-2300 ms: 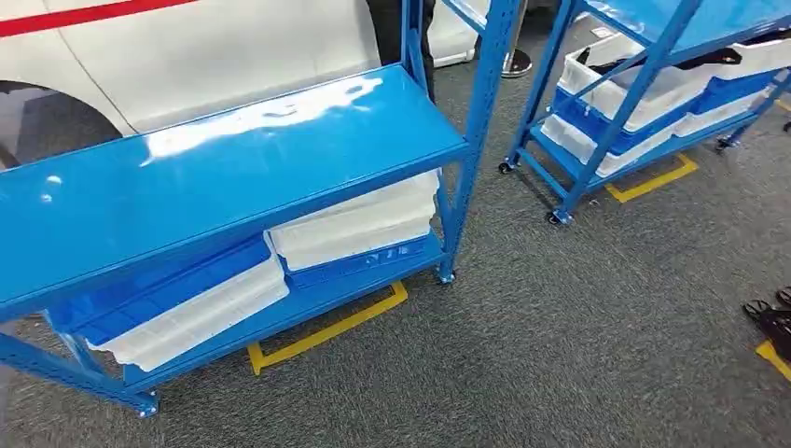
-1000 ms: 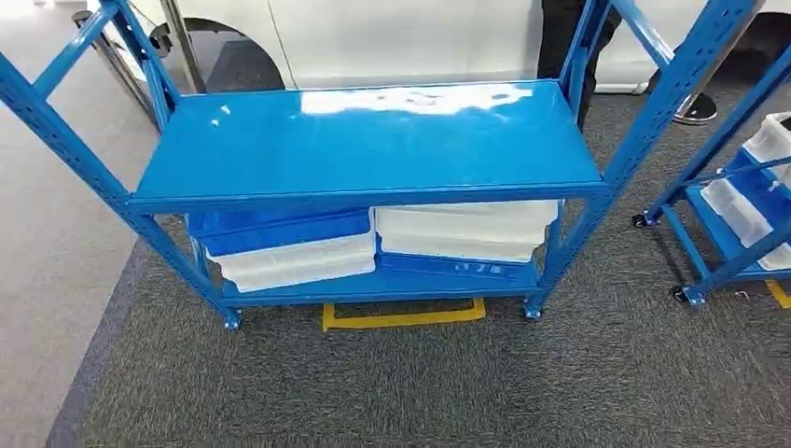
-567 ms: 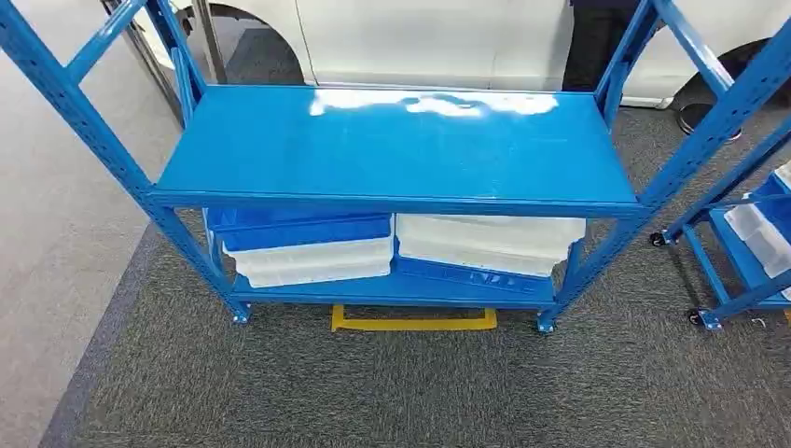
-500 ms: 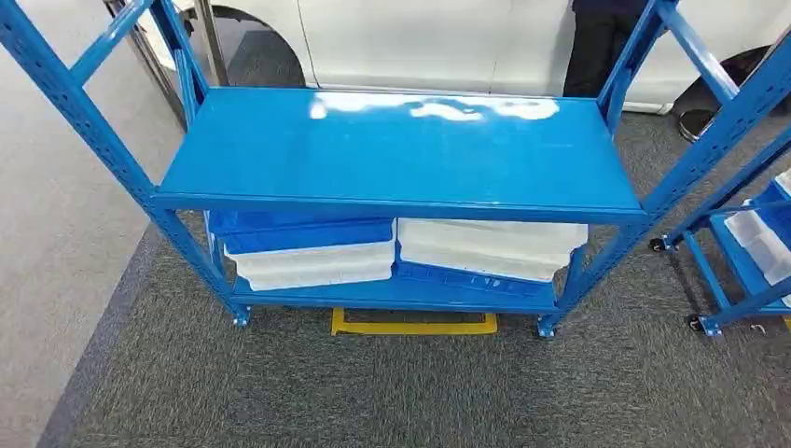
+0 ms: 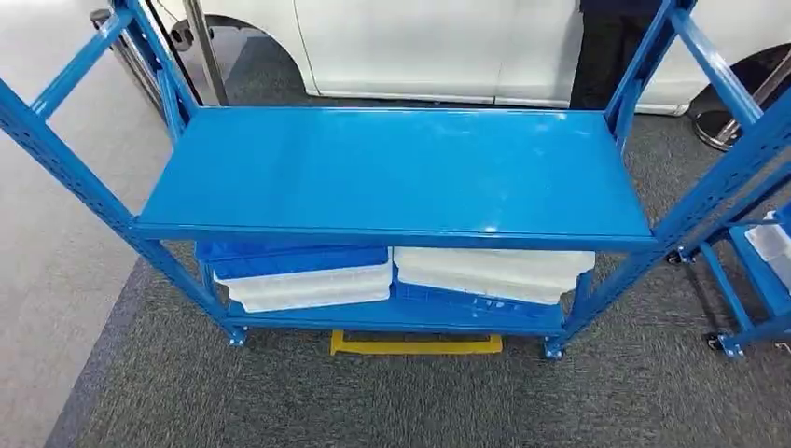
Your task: Take the parts from the cabinet and place them on the table.
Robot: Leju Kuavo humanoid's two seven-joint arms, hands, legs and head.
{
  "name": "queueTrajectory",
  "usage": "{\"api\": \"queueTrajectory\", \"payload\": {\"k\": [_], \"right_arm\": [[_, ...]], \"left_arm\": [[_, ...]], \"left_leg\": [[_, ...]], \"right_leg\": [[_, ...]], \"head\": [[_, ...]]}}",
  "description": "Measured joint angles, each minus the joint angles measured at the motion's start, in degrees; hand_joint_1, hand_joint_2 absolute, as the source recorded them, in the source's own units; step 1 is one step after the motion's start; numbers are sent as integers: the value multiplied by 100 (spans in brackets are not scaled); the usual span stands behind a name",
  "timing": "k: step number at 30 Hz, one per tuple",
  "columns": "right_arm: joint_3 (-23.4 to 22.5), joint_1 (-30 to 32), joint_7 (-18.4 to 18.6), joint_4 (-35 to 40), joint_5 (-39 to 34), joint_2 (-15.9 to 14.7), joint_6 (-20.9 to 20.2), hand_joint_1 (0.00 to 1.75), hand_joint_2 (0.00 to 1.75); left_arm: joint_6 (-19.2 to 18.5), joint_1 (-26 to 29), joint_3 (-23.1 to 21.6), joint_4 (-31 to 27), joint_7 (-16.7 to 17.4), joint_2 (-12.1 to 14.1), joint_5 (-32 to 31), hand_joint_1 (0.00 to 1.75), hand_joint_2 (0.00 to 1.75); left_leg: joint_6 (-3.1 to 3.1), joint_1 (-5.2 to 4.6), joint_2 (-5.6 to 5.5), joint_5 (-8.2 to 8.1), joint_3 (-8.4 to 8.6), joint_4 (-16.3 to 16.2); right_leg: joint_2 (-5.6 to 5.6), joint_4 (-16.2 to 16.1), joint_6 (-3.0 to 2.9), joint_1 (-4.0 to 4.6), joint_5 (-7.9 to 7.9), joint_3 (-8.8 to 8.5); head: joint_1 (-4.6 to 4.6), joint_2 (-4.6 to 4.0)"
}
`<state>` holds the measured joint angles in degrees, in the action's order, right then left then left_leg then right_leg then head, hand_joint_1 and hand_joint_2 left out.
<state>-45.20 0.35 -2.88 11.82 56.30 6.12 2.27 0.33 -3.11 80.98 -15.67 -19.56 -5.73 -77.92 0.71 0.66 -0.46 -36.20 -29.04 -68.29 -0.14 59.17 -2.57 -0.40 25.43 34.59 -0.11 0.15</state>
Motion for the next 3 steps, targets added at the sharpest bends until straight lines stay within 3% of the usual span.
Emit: {"api": "queueTrajectory", "payload": {"k": [2,3], "right_arm": [[-7,-11,0,0,0,0,-2,0,0],[-11,-10,0,0,2,2,-4,0,0]], "left_arm": [[31,6,0,0,0,2,0,0,0],[48,11,0,0,0,2,0,0,0]], "left_leg": [[50,16,1,-330,-425,-508],[65,25,3,-263,-541,-519]], "right_leg": [[3,3,0,0,71,-64],[4,3,7,-5,109,-116]], "head": [[0,0],[-2,0]]}}
